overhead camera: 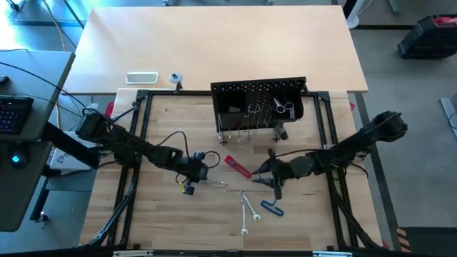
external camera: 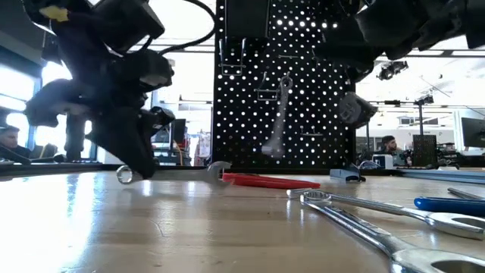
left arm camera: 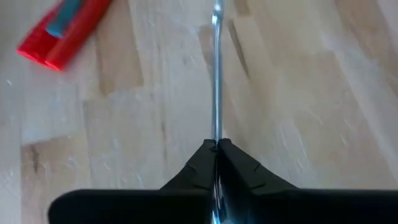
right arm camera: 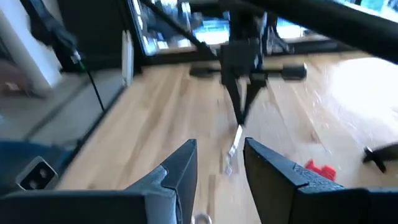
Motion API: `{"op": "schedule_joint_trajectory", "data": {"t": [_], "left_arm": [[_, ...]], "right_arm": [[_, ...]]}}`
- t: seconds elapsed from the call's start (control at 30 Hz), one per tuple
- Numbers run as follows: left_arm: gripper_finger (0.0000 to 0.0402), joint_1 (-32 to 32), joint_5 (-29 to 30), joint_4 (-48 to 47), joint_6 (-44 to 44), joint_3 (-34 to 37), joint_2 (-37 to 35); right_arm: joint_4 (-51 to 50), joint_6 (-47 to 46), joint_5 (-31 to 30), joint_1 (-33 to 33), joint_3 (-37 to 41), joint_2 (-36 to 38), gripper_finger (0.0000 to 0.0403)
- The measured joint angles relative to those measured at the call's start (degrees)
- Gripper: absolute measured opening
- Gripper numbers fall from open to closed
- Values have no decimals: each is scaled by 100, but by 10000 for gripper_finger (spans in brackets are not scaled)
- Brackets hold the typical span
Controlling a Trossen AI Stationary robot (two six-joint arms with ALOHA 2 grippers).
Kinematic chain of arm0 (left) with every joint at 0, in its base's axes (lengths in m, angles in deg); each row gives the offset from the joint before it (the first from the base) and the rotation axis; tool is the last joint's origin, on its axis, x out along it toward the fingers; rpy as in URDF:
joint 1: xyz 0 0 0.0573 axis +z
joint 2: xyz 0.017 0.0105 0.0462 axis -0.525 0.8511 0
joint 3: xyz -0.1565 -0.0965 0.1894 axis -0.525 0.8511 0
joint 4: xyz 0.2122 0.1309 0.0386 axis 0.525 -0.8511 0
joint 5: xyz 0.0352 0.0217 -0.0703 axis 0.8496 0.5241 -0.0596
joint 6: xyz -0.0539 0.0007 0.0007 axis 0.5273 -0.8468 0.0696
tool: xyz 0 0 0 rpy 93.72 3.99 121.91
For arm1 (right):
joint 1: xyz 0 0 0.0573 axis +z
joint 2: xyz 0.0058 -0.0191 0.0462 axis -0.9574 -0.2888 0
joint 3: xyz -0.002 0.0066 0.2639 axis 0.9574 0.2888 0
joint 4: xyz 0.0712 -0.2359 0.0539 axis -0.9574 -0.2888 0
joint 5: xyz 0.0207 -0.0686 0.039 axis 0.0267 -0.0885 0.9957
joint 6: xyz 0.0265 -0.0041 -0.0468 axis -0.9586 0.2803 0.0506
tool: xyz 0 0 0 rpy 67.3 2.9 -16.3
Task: Hang tools onto peg board
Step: Hang the wrench on the peg board
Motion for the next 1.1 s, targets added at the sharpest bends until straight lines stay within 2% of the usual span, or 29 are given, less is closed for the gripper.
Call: {"op": "schedule_joint_trajectory", "data": {"t": [0.13,0.27,0.47,0.67,0.83,0.93,1.03,1.1], "left_arm": [[2,-9,-69,49,-42,-202,-183],[3,-7,-140,-195,-47,-367,-191],[2,-8,-138,-312,-74,-523,-202],[1,-16,-130,-348,-112,-606,-205],[2,-33,-279,-616,-92,-610,-182],[24,-163,-287,-610,-27,-593,-97],[67,-345,-245,-363,-3,-505,19],[102,-450,45,-250,63,-441,107]], "right_arm": [[-865,88,-293,98,-430,-11,126],[-1291,449,-522,189,-908,-258,126],[-1632,686,-469,179,-1794,-1297,126],[-2273,361,-322,16,-2724,-2504,126],[-2490,198,-143,-89,-3225,-3171,126],[-2548,173,-135,-106,-3377,-3379,126],[-2463,171,-124,-119,-3417,-3463,126],[-2350,162,-124,-131,-3435,-3480,126]]}}
